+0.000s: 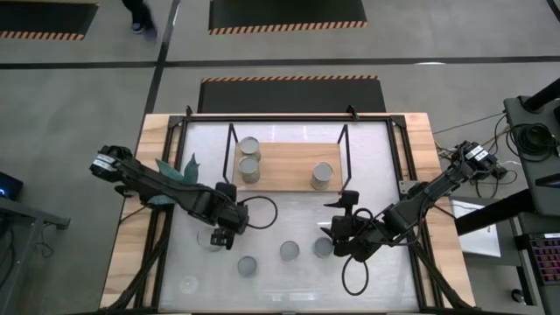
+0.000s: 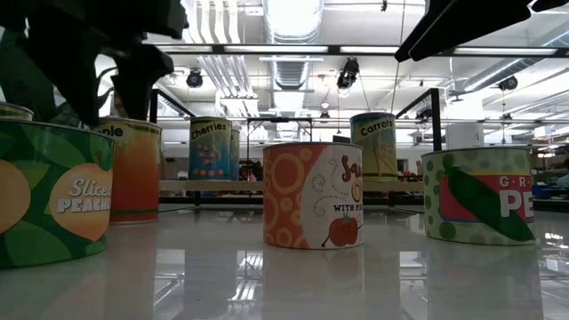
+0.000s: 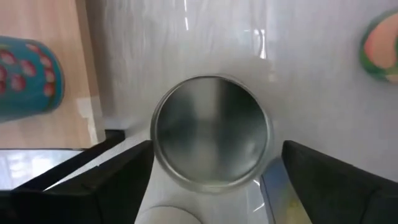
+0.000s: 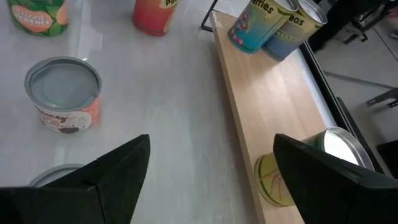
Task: Pick and place cans onto a shelf
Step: Put the large canned pineapple on the shelf
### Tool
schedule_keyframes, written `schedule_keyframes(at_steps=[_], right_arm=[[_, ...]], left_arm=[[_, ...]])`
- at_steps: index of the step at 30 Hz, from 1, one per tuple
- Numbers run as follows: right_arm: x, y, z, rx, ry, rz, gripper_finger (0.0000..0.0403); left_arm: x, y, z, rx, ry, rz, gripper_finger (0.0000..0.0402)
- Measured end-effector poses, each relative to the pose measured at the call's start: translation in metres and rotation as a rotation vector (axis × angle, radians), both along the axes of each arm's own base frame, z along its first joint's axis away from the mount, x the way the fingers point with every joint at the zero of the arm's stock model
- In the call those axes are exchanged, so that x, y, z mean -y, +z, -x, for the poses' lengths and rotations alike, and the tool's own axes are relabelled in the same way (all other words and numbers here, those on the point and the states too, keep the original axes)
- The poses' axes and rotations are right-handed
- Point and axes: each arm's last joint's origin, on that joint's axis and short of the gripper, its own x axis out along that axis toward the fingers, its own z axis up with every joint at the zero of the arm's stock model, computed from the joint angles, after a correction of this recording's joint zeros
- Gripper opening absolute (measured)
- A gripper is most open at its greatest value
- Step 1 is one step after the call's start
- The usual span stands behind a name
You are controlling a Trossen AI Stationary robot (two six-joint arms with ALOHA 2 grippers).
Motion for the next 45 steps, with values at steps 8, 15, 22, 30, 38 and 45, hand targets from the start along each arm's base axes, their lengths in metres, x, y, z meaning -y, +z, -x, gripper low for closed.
schedule_keyframes(at_steps=[8,15,22,30,38,45], right_arm=[[0.000,0.000,0.000,0.000,0.000,0.000,0.0327],[0.000,0.000,0.000,0.000,0.000,0.000,0.0327],[0.000,0.000,0.000,0.000,0.000,0.000,0.0327],[0.000,0.000,0.000,0.000,-0.001,0.000,0.0327],[0.000,0.000,0.000,0.004,-0.007,-0.008,0.0327],[0.000,0.000,0.000,0.004,-0.008,-0.008,0.0327]], left_arm=[[-0.003,-0.008,-0.004,0.049,-0.011,0.002,0.0333],[-0.002,-0.009,-0.004,0.042,-0.013,0.009,0.0333],[-0.002,-0.004,-0.004,0.040,-0.018,0.005,0.0333],[-0.004,0.003,-0.004,0.023,-0.077,-0.016,0.0333],[-0.009,-0.006,-0.001,-0.010,-0.077,-0.046,0.0333],[-0.010,-0.009,-0.001,-0.005,-0.075,-0.068,0.0333]])
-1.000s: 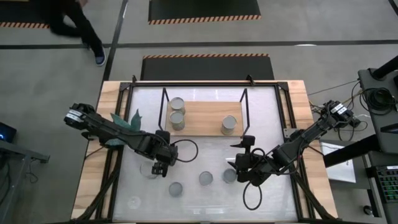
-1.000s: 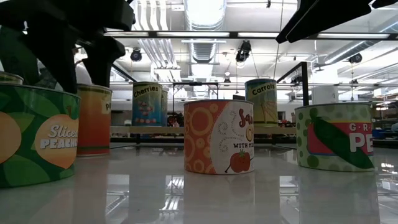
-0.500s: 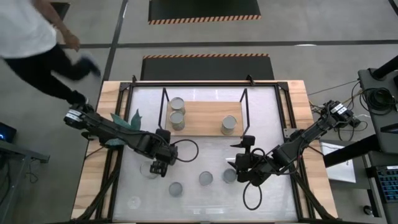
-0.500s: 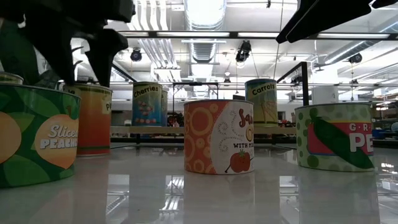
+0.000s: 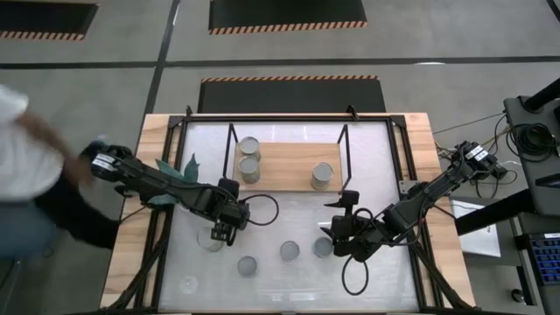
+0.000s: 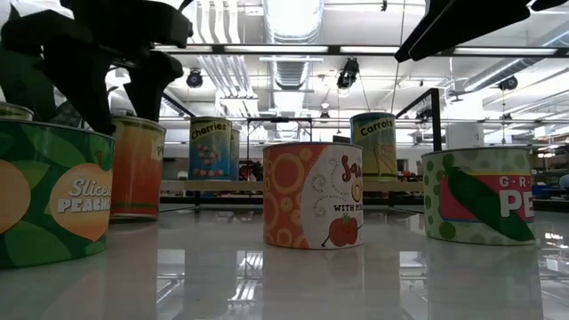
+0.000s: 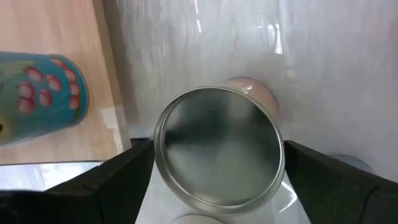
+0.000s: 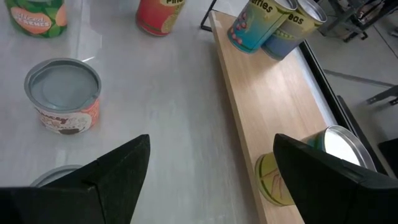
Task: Pick and place cans onto a shelf
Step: Put the large canned pineapple on the shelf
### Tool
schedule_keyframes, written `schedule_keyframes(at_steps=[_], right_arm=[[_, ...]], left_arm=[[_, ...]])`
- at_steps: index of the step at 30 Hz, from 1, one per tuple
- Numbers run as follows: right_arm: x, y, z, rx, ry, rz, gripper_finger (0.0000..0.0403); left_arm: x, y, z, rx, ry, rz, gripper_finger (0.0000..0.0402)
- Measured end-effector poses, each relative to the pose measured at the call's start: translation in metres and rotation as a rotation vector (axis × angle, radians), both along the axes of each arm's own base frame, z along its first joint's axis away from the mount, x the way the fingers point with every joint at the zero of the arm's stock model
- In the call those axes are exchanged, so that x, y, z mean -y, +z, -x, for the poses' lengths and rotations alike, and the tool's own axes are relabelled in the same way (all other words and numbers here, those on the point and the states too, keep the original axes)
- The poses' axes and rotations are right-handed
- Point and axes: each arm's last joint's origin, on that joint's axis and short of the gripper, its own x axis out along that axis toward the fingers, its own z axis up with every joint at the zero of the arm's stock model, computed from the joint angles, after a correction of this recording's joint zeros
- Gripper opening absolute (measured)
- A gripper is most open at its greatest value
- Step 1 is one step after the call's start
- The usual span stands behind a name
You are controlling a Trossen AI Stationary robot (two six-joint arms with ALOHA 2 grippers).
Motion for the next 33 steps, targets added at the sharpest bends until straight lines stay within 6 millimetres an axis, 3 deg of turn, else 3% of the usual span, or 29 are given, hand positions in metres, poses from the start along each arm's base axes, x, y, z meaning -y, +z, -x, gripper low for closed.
schedule_keyframes(at_steps=[16,33], right_arm=[[0.000,0.000,0.000,0.000,0.000,0.000,0.0327],[0.000,0.000,0.000,0.002,-0.004,-0.004,0.0327]], left_arm=[[0.001,0.011,-0.003,0.010,-0.020,0.019,0.0333],[-0.001,-0.006,-0.002,0.031,-0.012,0.016,0.0325]])
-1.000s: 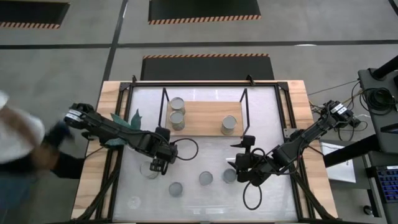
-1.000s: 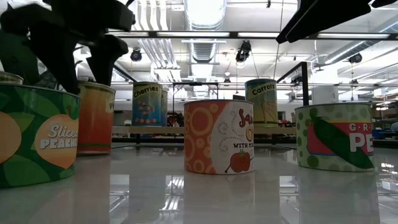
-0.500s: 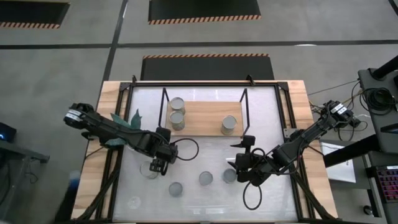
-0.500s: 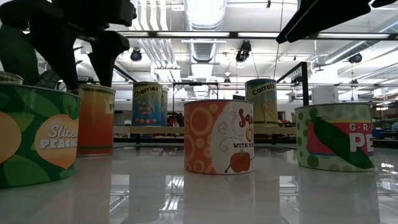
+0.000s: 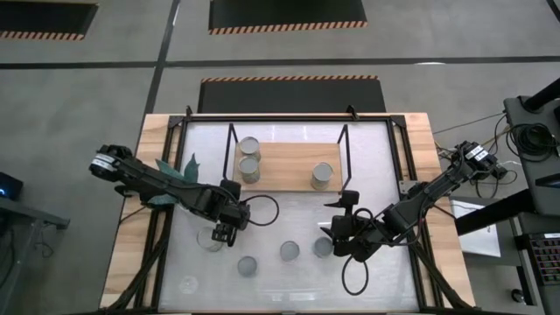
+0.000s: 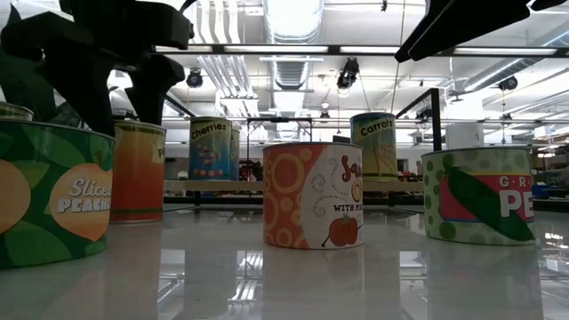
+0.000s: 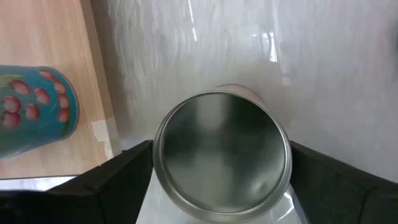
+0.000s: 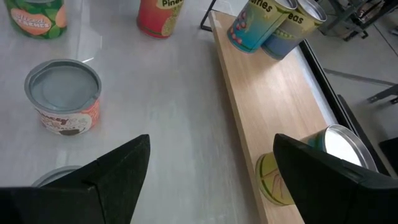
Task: Pick and place cans onto a shelf
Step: Put the large canned pineapple on the shelf
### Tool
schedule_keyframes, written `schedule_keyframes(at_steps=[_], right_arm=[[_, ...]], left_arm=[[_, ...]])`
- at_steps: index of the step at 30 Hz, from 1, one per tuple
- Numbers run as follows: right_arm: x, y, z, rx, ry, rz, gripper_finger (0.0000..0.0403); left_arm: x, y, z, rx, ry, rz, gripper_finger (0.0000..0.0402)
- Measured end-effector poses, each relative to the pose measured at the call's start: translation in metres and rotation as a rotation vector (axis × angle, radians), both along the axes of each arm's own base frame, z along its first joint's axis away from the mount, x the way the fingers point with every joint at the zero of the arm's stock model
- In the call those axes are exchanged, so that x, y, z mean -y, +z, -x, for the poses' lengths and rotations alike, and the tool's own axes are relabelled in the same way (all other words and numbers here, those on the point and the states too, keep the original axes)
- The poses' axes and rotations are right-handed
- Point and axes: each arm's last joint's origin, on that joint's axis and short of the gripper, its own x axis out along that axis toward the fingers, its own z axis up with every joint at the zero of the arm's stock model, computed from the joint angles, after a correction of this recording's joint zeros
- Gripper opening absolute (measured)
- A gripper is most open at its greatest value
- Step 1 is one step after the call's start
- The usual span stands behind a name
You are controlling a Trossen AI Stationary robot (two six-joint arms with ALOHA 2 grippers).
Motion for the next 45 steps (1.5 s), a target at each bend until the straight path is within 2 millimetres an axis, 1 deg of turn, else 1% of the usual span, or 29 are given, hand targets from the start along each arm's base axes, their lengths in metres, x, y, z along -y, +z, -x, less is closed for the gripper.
schedule_keyframes(at_steps=[6,8,10,12,15,18,20,22,24,26,28,31,35,38,41,45], right_arm=[[0.000,0.000,0.000,0.000,0.001,0.001,0.0327],[0.000,0.000,0.000,-0.001,0.001,0.001,0.0327],[0.000,0.000,0.000,-0.007,0.005,0.008,0.0327],[0.000,0.000,0.001,-0.011,0.011,0.017,0.0327],[0.001,0.003,0.002,-0.007,0.024,0.025,0.0327],[0.003,0.009,0.005,0.007,0.030,0.022,0.0327],[0.005,0.014,0.007,0.017,0.039,0.024,0.0327],[0.007,0.020,0.010,0.030,0.053,0.029,0.0327],[0.010,0.026,0.014,0.043,0.068,0.037,0.0327],[0.012,0.033,0.018,0.061,0.082,0.042,0.0327],[0.016,0.041,0.022,0.088,0.086,0.048,0.0327],[0.022,0.052,0.030,0.125,0.089,0.053,0.0327],[0.029,0.065,0.040,0.172,0.091,0.031,0.0327],[0.032,0.071,0.045,0.194,0.096,0.024,0.0327],[0.034,0.074,0.048,0.205,0.099,0.022,0.0327],[0.034,0.074,0.048,0.200,0.107,0.032,0.0327]], left_arm=[[0.001,0.004,-0.003,0.018,0.010,0.013,0.0300],[0.002,0.009,-0.005,0.033,0.016,0.020,0.0299],[0.003,0.018,-0.009,0.062,0.023,0.033,0.0300],[0.006,0.035,-0.016,0.118,0.021,0.052,0.0303],[0.007,0.073,-0.028,0.232,-0.007,0.079,0.0305],[-0.001,0.113,-0.038,0.363,0.005,0.081,0.0305],[-0.013,0.136,-0.044,0.453,0.047,0.031,0.0306],[-0.026,0.153,-0.050,0.510,0.083,-0.011,0.0306],[-0.042,0.165,-0.058,0.553,0.115,-0.032,0.0306],[-0.060,0.171,-0.069,0.582,0.161,-0.052,0.0306],[-0.081,0.172,-0.082,0.586,0.216,-0.068,0.0306],[-0.113,0.162,-0.106,0.554,0.286,-0.061,0.0306],[-0.155,0.134,-0.134,0.434,0.367,-0.063,0.0306],[-0.180,0.112,-0.150,0.336,0.420,-0.074,0.0307],[-0.195,0.095,-0.162,0.245,0.435,-0.082,0.0307],[-0.201,0.083,-0.177,0.206,0.410,-0.089,0.0307]])
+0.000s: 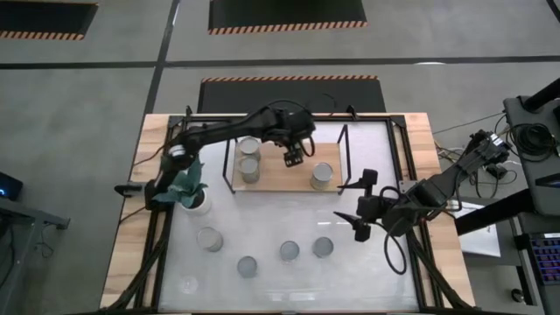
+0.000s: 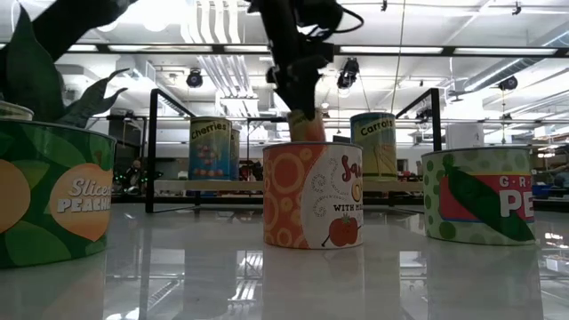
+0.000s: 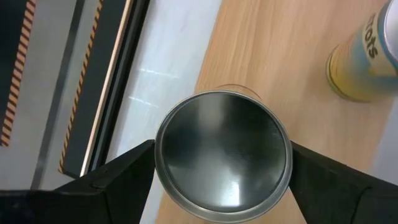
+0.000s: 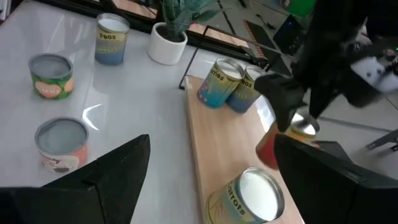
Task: Pick and place cans onto a shelf
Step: Put the large canned pineapple on the shelf
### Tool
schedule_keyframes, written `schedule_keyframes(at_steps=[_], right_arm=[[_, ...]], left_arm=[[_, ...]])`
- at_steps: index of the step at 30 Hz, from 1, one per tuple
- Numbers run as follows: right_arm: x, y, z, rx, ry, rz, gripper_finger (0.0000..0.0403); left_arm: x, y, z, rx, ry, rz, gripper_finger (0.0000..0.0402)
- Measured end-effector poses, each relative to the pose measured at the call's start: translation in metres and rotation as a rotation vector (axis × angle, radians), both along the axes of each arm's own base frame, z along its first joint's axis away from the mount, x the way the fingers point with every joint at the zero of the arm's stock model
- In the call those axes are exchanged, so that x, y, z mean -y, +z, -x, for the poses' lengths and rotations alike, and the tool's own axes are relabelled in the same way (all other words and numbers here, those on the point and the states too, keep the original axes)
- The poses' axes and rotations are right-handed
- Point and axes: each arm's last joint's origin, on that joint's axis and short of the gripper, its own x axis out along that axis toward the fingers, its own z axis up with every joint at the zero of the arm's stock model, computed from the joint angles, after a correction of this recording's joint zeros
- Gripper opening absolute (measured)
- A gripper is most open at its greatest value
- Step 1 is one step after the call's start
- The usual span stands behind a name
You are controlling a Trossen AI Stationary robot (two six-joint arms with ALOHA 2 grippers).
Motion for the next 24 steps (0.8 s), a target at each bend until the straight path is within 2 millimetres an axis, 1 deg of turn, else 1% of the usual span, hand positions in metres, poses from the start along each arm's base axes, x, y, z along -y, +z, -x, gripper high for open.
schedule_keyframes(at_steps=[4,8,15,22,24], right_arm=[[-0.002,-0.003,-0.003,-0.014,0.001,0.010,0.0327],[-0.003,-0.007,-0.004,-0.027,0.002,0.018,0.0327],[-0.003,-0.008,-0.004,-0.029,0.001,0.010,0.0327],[-0.003,-0.008,-0.004,-0.030,0.001,0.011,0.0327],[-0.003,-0.008,-0.004,-0.031,0.002,0.012,0.0327]], left_arm=[[-0.003,-0.008,-0.013,-0.010,-0.027,-0.010,0.0308],[-0.005,-0.010,-0.020,-0.020,-0.033,-0.011,0.0320],[-0.006,-0.019,-0.023,-0.052,-0.052,-0.010,0.0342],[-0.005,-0.018,-0.023,-0.049,-0.062,-0.011,0.0343],[-0.002,-0.013,-0.022,-0.039,-0.069,-0.014,0.0343]])
